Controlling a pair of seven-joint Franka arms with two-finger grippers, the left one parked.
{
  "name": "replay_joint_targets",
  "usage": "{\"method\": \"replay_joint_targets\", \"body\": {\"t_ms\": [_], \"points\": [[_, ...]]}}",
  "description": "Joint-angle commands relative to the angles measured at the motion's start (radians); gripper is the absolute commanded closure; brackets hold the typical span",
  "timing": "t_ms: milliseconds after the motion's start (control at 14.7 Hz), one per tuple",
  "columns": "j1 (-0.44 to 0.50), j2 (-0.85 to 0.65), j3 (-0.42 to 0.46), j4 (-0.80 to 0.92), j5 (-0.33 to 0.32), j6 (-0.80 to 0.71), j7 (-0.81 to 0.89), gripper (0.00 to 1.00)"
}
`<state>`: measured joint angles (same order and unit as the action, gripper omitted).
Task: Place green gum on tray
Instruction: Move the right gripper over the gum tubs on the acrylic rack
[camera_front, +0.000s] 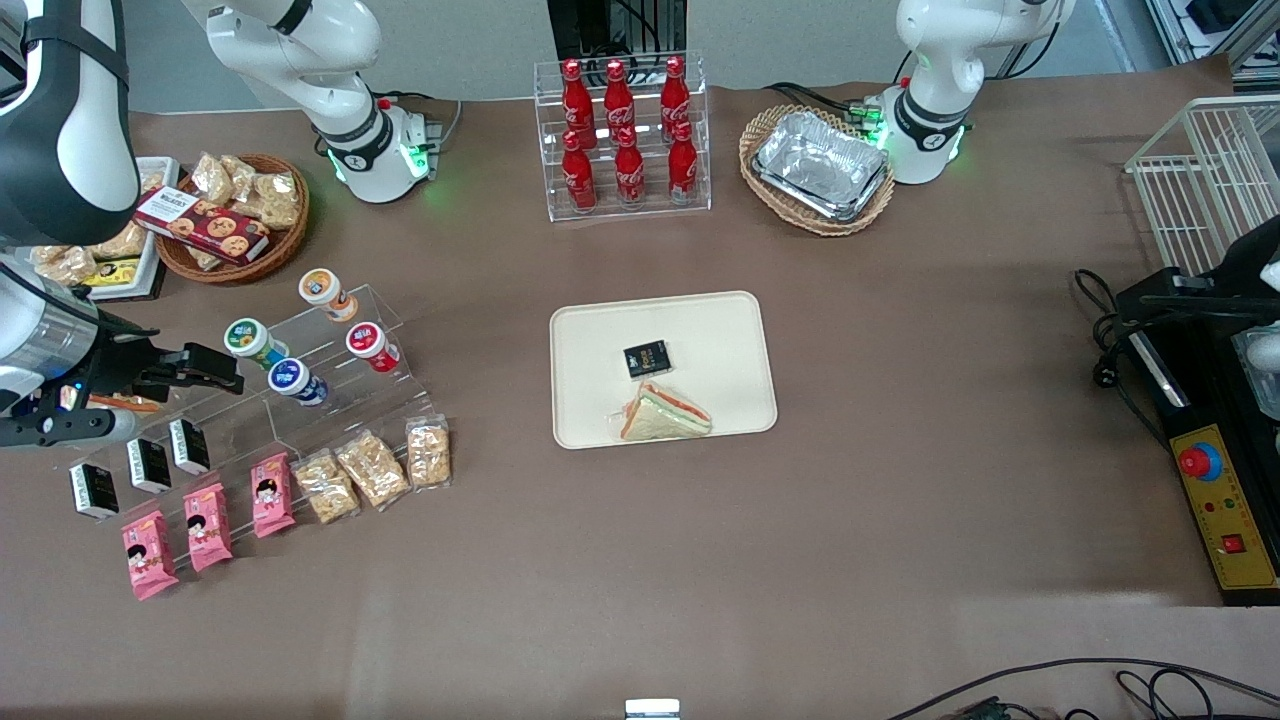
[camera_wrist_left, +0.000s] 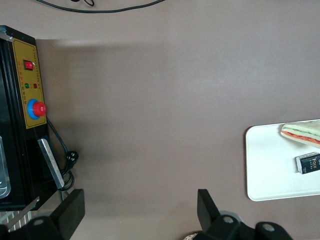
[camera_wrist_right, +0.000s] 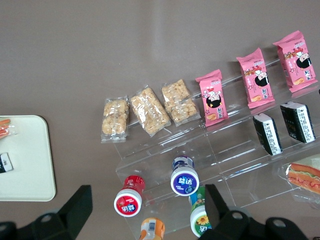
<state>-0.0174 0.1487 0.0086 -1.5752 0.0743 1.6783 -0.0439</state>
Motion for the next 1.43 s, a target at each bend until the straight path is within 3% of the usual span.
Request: {"method": "replay_joint_targets", "body": {"t_ms": [0, 545, 750, 1023, 1364], "points": [[-0.003, 0.011, -0.001, 0.018, 0.015, 0.005, -0.002, 0.00], [-0.007, -0.009, -0.030, -0.002, -0.007, -0.005, -0.113, 0.00], [-0.007, -0.043, -0.056, -0.046, -0.007, 0.004, -0.241, 0.00], [-0.004, -0.165, -0.075, -0.185, -0.008, 0.027, -0.261, 0.00], [-0.006, -0.365, -0.087, -0.509, -0.014, 0.233, -0.327, 0.00]]}}
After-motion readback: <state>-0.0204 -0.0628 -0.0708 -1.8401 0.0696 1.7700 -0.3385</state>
